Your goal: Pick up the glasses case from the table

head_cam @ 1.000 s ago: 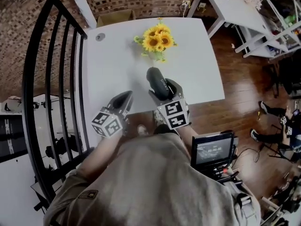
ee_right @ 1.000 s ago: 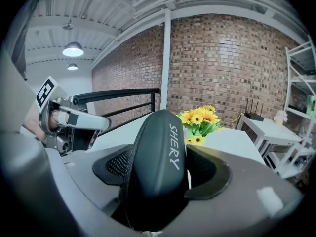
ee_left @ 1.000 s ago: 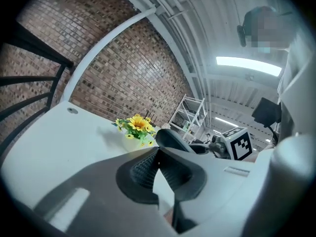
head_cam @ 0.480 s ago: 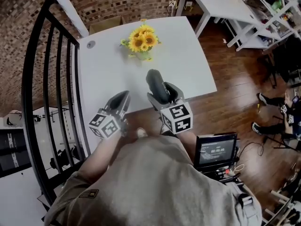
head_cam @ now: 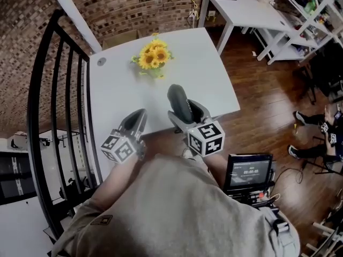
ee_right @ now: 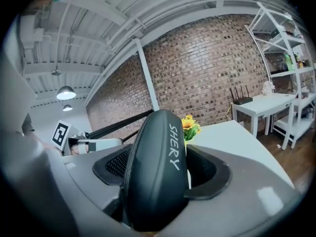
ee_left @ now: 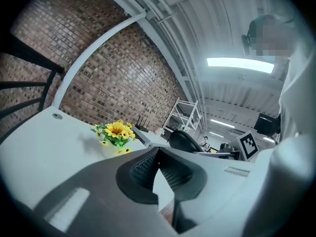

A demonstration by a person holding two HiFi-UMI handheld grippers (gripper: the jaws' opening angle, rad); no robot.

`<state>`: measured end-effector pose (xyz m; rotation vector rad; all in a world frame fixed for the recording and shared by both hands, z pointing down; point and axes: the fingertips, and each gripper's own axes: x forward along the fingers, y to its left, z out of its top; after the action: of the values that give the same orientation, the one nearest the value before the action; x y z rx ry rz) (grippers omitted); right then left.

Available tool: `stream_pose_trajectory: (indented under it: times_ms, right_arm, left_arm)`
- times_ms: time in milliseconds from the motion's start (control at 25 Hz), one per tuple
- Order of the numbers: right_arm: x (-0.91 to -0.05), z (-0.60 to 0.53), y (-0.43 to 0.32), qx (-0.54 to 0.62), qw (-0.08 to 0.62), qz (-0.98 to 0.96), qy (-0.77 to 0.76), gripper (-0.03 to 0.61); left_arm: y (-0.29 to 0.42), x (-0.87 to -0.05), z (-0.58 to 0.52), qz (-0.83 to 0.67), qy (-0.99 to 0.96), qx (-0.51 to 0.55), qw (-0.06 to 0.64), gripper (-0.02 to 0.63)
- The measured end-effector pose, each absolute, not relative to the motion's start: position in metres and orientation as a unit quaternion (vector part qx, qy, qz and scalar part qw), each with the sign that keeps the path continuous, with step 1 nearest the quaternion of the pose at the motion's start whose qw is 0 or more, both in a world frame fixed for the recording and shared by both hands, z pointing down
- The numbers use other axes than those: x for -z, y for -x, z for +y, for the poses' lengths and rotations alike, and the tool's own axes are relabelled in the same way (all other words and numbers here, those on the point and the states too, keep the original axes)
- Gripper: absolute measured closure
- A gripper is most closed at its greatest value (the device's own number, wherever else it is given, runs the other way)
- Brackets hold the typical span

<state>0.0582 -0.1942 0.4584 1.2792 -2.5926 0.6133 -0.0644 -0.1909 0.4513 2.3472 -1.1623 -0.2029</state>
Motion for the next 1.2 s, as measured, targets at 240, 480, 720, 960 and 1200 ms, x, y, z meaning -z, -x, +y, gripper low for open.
stream_pose_trajectory:
  times_ms: [240, 480, 720, 960, 1200]
  right_arm:
    - [-0.453, -0.192, -0.062, -0.206, 0.081, -0.881, -0.418, 0.232]
    - [-0.451, -0.194, -0.06, -0.208, 0.075, -0.886, -0.409, 0.232]
    - [-0.452, -0.194, -0.064, -0.212, 0.071, -0.886, -0.406, 0.232]
    - [-0.452, -0.193, -0.062, -0.208, 0.073, -0.887, -0.406, 0.233]
    - [-0.453, -0.193, -0.065, -0.204, 0.078, -0.887, -0.406, 0.233]
  left_arm:
    - [0.053, -0.449, -0.187, -0.433, -0.862, 0.076, 0.253, 0.612]
    - [0.052, -0.448, -0.184, -0.438, -0.859, 0.076, 0.252, 0.612]
    - [0.049, -0.447, -0.183, -0.44, -0.859, 0.074, 0.251, 0.612]
    - [0.05, -0.447, -0.182, -0.439, -0.86, 0.073, 0.25, 0.612]
    - [0.047, -0.447, -0.184, -0.436, -0.861, 0.073, 0.251, 0.612]
